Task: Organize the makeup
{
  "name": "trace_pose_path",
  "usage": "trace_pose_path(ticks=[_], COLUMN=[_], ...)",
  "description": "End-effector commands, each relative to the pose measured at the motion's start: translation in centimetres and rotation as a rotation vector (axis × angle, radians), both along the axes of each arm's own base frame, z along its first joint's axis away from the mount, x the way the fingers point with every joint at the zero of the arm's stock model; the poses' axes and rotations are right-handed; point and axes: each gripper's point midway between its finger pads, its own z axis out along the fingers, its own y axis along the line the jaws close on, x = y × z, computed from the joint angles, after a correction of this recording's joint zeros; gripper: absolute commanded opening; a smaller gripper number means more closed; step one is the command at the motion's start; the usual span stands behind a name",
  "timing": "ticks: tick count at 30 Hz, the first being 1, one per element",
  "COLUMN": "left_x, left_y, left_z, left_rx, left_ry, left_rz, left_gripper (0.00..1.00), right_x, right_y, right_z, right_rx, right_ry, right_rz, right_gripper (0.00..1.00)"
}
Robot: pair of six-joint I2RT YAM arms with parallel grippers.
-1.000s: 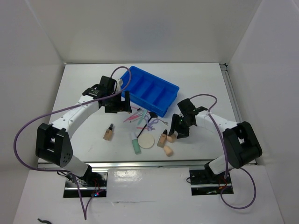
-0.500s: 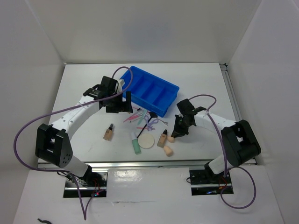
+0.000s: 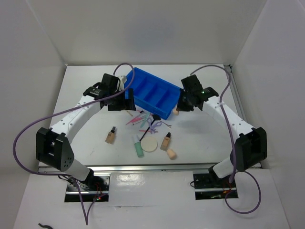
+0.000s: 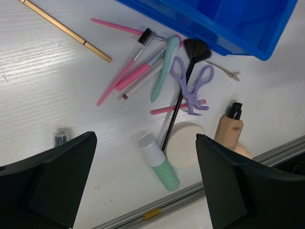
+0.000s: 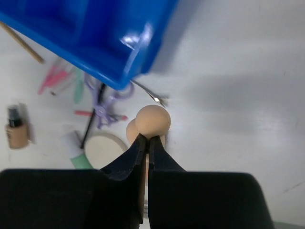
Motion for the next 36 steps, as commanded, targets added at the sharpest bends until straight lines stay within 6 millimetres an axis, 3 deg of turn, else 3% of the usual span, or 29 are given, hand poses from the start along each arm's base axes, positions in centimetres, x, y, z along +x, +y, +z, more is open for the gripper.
trace_pose_path(ticks=[1,3,4,8,13,15,16,17,19,21,23,25,26,28,29,31,32,36], left_x=[0.2,0.1,-0.3,-0.9,-1.1,-1.2,-1.3,-1.0,-0.9,-1.0,-0.5,-0.3,-0.2,-0.1,-0.1,0.2,0.1,0.3], left_y=[0.7,0.9,1.0,1.3,1.4,1.7,2.1,2.0,2.4,2.6,3.0,4.2,4.5,5.1,5.1,5.5,5.6,5.8], left_z=[1.2,0.8,0.7,0.1,0.3,0.1,0.0,0.4,0.6,0.5,0.9,0.8,1.1,1.4,1.5,1.6,1.2,1.8], left_rx=[0.029,0.040,0.036,0.040,0.040,0.056,0.077,0.072,0.094,0.110,0.106,0.111,0.108,0.107,0.100,0.099,0.102,0.081], left_ry=[-0.043,-0.035,-0.029,-0.021,-0.020,-0.018,-0.018,-0.029,-0.039,-0.036,-0.047,-0.035,-0.043,-0.052,-0.057,-0.064,-0.056,-0.078], left_rz=[0.025,0.031,0.039,0.053,0.053,0.052,0.051,0.052,0.058,0.057,0.072,0.105,0.114,0.141,0.149,0.175,0.175,0.201], left_gripper=[1.00,1.00,1.00,1.00,1.00,1.00,1.00,1.00,1.00,1.00,1.00,1.00,1.00,0.99,0.99,0.99,0.99,0.99], right_x=[4.3,6.0,7.2,11.3,13.8,14.6,14.9,15.0,15.1,14.4,12.6,10.4,7.8,4.8,1.2,-3.0,-6.1,-13.0], right_y=[0.4,1.3,1.8,3.0,3.3,3.4,3.6,3.6,3.3,2.7,1.7,1.2,0.9,0.9,1.6,2.6,2.5,2.9], right_z=[3.9,4.9,6.3,5.3,2.5,1.8,2.6,2.2,3.5,3.9,4.2,4.2,4.0,3.4,2.9,2.0,1.1,-1.0], right_rx=[-0.036,-0.020,-0.013,-0.009,-0.040,-0.050,-0.043,-0.046,-0.052,-0.073,-0.084,-0.079,-0.055,-0.029,0.025,0.065,0.089,0.121], right_ry=[-0.116,-0.138,-0.175,-0.186,-0.145,-0.140,-0.159,-0.150,-0.184,-0.182,-0.179,-0.164,-0.149,-0.122,-0.090,-0.037,0.011,0.158], right_rz=[0.007,0.022,0.031,0.049,0.043,0.038,0.037,0.037,0.034,0.031,0.025,0.047,0.085,0.131,0.193,0.262,0.291,0.299], right_gripper=[0.00,0.00,0.00,0.00,0.01,0.20,0.38,0.71,0.85,0.89,0.89,0.82,0.82,0.82,0.83,0.89,0.95,0.96])
